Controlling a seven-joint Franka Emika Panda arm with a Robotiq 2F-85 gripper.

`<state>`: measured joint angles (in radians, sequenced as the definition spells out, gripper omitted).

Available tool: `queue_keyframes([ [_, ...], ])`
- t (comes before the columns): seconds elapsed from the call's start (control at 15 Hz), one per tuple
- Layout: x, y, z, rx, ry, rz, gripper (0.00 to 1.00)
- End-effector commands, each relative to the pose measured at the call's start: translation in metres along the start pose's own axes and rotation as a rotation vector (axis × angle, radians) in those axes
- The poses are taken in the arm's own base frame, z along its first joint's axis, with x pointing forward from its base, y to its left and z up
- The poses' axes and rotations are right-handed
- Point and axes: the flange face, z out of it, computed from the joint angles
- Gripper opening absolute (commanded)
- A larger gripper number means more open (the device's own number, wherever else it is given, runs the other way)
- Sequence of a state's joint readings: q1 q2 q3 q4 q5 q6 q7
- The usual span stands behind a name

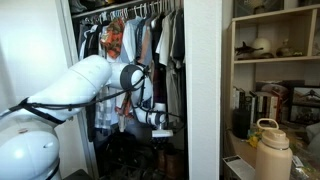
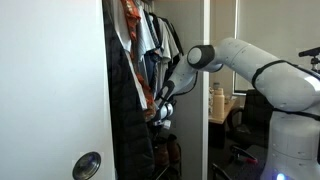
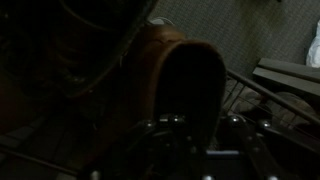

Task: Move the left brown boot on the shoe rack to the left

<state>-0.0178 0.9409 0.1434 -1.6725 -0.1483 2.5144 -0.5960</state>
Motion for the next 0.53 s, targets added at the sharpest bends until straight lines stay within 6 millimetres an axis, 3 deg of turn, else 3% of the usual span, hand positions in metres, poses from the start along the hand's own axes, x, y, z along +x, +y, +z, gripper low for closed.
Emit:
queue_keyframes([
  [0.0,0.002,-0.006,0.014,-0.017,-0.02,0.013,0.07],
  [0.2,-0.005,-0.009,0.022,-0.015,-0.038,0.027,0.01],
  [0.47,-0.001,-0.014,0.007,-0.018,-0.01,0.032,0.07],
])
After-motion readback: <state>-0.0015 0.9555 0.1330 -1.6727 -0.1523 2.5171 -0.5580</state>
